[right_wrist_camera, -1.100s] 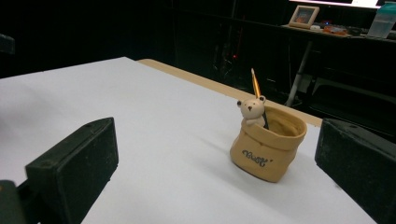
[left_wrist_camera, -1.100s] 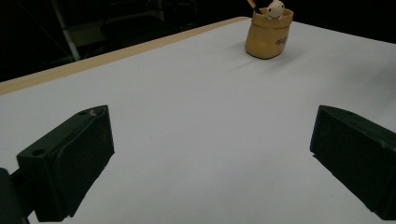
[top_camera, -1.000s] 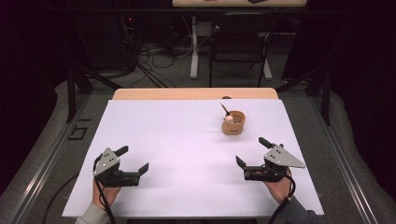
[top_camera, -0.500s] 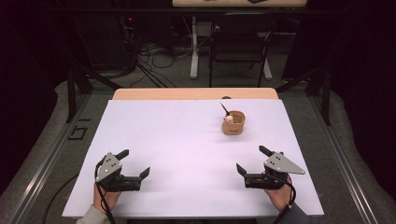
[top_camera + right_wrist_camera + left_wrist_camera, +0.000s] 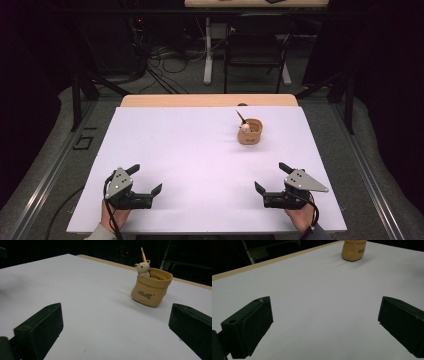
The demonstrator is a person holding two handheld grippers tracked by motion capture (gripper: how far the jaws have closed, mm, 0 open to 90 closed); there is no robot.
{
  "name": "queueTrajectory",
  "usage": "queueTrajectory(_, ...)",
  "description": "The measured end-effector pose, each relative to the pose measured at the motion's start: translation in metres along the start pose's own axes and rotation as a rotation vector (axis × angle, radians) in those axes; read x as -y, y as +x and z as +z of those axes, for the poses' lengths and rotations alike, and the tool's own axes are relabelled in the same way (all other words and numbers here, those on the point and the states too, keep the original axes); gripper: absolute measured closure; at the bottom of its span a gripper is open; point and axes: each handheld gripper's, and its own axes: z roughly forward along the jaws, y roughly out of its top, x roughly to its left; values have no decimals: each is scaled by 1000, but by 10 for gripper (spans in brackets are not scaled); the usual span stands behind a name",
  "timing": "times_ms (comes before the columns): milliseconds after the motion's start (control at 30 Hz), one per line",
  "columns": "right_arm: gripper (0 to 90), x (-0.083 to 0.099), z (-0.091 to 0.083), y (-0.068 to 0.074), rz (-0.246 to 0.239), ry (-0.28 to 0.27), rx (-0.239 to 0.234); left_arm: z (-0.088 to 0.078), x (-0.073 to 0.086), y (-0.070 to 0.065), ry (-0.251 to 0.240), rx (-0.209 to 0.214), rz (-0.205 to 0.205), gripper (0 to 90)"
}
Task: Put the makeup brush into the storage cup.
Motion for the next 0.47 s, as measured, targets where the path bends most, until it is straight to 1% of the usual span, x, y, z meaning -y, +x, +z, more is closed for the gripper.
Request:
queueTrajectory(67, 0, 1, -1, 1, 3, 13, -4, 0, 0, 0, 4, 2, -1, 0)
queueTrajectory(167, 0, 2, 0, 2, -6, 30, -15, 1, 0, 0, 3, 4, -2, 0)
queueTrajectory(267, 0, 3, 2, 2, -17, 33, -21, 2, 0, -1, 4, 9, 2, 0)
queueTrajectory(367, 0, 3, 2, 0, -5, 27, -29, 4, 0, -1, 3, 7, -3, 0)
queueTrajectory(433, 0, 2, 1, -1, -7, 28, -25, 5, -1, 0, 8, 4, 0, 0)
queueTrajectory(467, 0, 1, -1, -2, -7, 19, -24, 6, -1, 0, 6, 3, -2, 0)
